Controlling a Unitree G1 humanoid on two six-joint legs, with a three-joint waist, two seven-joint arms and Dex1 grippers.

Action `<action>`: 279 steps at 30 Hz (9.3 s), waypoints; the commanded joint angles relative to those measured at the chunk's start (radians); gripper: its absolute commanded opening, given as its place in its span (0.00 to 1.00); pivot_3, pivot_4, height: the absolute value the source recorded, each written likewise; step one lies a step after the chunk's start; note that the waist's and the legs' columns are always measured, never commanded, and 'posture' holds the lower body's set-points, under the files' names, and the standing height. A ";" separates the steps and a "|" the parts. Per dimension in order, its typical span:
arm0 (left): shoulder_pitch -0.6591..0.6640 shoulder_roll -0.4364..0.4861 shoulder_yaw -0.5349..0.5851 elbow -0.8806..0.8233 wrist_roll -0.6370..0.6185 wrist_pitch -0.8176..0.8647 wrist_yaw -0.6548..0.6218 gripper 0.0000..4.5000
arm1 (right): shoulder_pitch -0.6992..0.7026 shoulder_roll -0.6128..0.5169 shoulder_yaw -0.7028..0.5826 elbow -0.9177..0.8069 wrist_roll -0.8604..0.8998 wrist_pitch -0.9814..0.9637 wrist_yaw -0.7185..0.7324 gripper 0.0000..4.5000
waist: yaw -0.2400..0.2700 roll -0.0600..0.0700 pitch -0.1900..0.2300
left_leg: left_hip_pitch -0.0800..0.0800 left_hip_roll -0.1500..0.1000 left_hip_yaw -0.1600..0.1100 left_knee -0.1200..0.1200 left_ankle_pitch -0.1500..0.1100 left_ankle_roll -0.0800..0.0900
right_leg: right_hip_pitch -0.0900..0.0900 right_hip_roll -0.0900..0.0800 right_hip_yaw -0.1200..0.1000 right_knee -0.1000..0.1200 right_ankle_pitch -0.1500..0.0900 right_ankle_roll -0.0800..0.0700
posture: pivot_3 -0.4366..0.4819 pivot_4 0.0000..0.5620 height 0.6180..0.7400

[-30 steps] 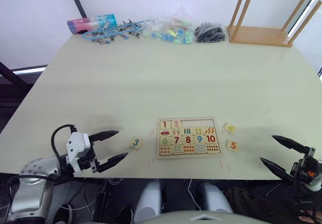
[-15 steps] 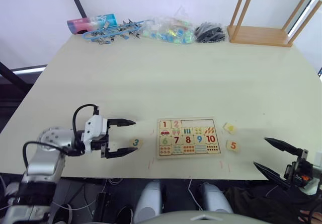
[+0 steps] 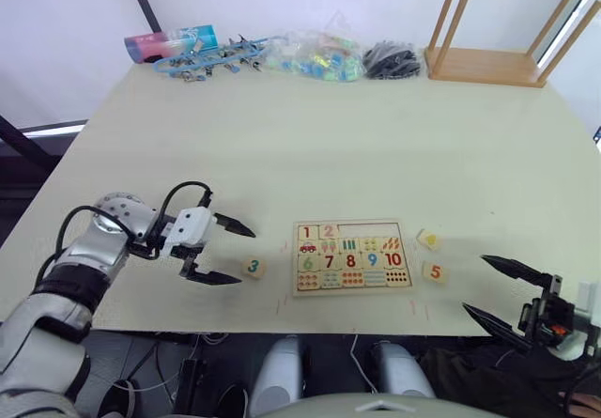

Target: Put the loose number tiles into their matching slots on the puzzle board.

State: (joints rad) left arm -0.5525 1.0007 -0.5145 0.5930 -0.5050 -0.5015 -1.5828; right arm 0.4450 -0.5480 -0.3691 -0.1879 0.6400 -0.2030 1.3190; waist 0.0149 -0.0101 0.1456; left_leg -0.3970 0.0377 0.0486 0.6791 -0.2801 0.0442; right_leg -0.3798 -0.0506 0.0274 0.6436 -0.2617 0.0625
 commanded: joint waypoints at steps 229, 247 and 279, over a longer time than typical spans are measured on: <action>-0.205 -0.558 0.027 -0.406 0.496 0.766 0.201 0.01 | 0.016 0.050 -0.028 0.043 0.020 -0.149 0.019 1.00 | 0.000 0.001 0.000 | -0.001 -0.001 -0.001 0.004 0.000 0.000 | 0.001 0.004 0.003 0.001 0.000 0.001 | 0.48 0.27 0.98; -0.207 -0.557 0.034 -0.348 0.530 0.728 0.231 0.01 | 0.013 0.042 -0.041 0.051 0.023 -0.148 0.025 1.00 | 0.000 0.001 0.000 | -0.001 -0.001 -0.001 0.004 0.000 0.000 | 0.001 0.004 0.003 0.001 0.000 0.001 | 0.48 0.27 0.98; -0.104 -0.511 0.368 -0.476 0.226 0.918 0.334 0.01 | -0.027 0.033 -0.039 0.068 0.006 -0.100 -0.047 1.00 | 0.000 0.001 0.000 | -0.001 -0.001 -0.001 0.004 0.000 0.000 | 0.001 0.003 0.003 0.002 0.000 0.001 | 0.48 0.27 0.98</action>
State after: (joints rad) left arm -0.6714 0.4818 -0.1958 0.1456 -0.2446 0.4429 -1.2678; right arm 0.4196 -0.5060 -0.3896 -0.1061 0.6391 -0.3049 1.2848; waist 0.0147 -0.0093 0.1459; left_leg -0.3978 0.0370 0.0473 0.6831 -0.2799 0.0440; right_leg -0.3793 -0.0472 0.0302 0.6454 -0.2621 0.0634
